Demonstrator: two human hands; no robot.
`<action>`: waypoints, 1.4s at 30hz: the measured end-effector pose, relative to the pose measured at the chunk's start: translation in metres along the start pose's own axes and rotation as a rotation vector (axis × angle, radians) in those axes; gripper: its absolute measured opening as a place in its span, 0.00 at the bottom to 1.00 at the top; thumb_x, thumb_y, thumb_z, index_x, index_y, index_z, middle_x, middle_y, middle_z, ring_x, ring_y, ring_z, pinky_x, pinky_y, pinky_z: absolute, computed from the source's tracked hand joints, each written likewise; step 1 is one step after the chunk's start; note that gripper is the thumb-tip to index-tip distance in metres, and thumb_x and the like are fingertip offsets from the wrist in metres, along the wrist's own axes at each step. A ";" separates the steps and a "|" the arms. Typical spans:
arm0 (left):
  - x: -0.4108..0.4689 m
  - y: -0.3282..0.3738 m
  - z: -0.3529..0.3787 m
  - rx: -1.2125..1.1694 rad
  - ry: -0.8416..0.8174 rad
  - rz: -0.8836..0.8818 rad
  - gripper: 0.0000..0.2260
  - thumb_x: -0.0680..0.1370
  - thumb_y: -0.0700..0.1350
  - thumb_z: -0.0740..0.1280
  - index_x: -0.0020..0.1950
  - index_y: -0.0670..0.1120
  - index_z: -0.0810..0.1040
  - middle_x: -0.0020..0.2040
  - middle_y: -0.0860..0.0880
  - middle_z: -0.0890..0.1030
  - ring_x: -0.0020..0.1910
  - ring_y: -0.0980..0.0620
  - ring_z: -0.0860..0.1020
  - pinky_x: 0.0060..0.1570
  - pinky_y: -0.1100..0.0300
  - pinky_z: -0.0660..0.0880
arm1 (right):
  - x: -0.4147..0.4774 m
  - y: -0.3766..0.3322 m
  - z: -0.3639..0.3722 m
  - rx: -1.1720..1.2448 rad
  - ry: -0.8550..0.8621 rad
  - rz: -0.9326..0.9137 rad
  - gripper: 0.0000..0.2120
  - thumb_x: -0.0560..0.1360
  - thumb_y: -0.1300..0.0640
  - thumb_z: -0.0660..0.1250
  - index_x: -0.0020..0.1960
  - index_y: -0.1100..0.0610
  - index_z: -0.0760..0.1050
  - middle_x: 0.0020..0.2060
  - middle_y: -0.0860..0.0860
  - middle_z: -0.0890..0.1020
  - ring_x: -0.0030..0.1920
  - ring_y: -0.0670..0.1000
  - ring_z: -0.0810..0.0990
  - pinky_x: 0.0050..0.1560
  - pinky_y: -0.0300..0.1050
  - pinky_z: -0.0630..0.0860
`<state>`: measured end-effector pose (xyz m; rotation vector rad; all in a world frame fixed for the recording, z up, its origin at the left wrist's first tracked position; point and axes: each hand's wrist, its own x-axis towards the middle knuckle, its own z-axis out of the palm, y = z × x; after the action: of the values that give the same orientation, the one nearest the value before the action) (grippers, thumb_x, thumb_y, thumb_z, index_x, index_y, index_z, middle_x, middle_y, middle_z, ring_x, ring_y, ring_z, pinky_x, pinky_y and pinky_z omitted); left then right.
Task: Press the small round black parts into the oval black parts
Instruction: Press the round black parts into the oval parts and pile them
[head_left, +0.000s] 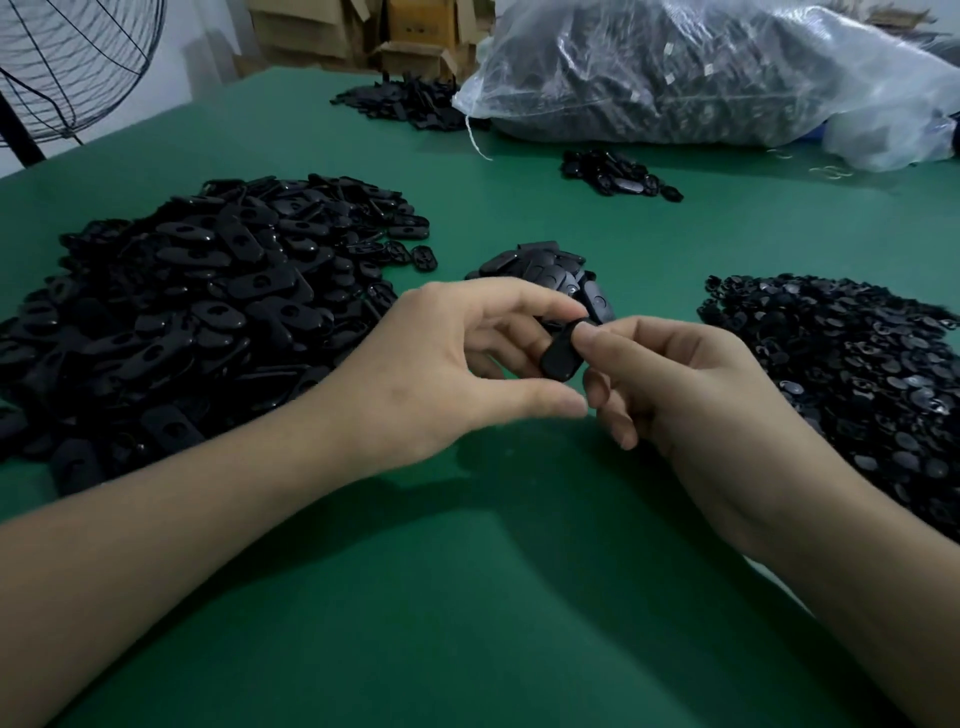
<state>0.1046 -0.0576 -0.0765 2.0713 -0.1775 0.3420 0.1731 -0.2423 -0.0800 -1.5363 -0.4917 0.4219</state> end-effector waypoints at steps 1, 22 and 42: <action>0.003 0.000 -0.003 -0.008 -0.029 -0.007 0.25 0.67 0.52 0.80 0.64 0.54 0.82 0.46 0.53 0.85 0.45 0.56 0.85 0.52 0.59 0.81 | 0.000 0.000 -0.001 -0.011 -0.007 0.003 0.11 0.78 0.52 0.71 0.37 0.54 0.80 0.31 0.54 0.78 0.24 0.49 0.69 0.29 0.34 0.68; 0.091 -0.036 -0.002 0.607 0.111 -0.081 0.23 0.75 0.66 0.69 0.69 0.61 0.79 0.56 0.52 0.70 0.63 0.51 0.66 0.63 0.56 0.63 | 0.023 -0.003 -0.054 -0.438 0.436 -0.206 0.05 0.79 0.57 0.68 0.52 0.48 0.80 0.36 0.47 0.84 0.34 0.46 0.79 0.37 0.45 0.76; 0.093 -0.060 -0.061 1.148 0.119 -0.321 0.12 0.81 0.56 0.69 0.58 0.52 0.86 0.56 0.48 0.85 0.61 0.42 0.78 0.64 0.47 0.69 | 0.015 -0.018 -0.064 -1.449 0.237 0.002 0.06 0.73 0.46 0.69 0.44 0.48 0.77 0.44 0.49 0.79 0.54 0.56 0.72 0.50 0.52 0.70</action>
<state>0.1990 0.0263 -0.0684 3.1215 0.5518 0.4135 0.2205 -0.2876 -0.0602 -2.9198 -0.6387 -0.2357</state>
